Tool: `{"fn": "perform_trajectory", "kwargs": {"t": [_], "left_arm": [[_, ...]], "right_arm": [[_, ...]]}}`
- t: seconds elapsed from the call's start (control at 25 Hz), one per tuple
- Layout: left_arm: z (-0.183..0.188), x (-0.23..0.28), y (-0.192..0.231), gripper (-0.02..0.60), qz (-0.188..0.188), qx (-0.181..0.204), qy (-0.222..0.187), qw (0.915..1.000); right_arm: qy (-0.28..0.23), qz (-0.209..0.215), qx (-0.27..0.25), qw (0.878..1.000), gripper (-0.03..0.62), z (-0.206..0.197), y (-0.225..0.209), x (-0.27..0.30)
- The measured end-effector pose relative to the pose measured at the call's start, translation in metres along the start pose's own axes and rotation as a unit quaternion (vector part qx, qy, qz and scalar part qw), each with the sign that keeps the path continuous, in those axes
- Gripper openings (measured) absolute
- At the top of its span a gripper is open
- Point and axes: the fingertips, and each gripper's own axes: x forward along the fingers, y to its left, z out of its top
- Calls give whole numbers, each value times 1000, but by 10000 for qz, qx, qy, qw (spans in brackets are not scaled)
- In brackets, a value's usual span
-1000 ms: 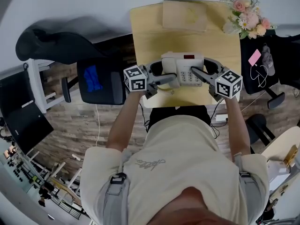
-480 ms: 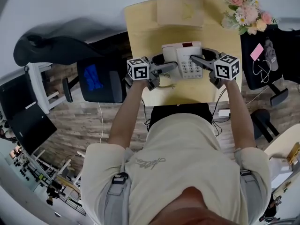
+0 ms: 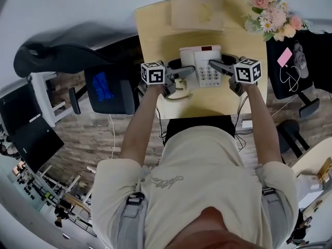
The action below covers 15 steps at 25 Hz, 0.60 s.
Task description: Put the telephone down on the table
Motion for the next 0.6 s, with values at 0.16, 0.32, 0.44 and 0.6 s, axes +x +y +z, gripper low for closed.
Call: {"fn": "perform_trajectory", "kwargs": {"t": [0.16, 0.32, 0.44, 0.6], "left_arm": [[1, 1, 7, 379, 65, -227, 40, 9997], [4, 4, 13, 379, 139, -511, 59, 9986], [4, 6, 20, 379, 189, -677, 120, 9975], [5, 10, 25, 379, 202, -893, 175, 9956]], "right_arm": [[-14, 37, 132, 9999, 233, 0, -6, 5], [-40, 39, 348, 9994, 234, 0, -14, 8], [-9, 34, 479, 9988, 233, -2, -20, 10], [15, 24, 641, 9979, 234, -6, -26, 13]]}}
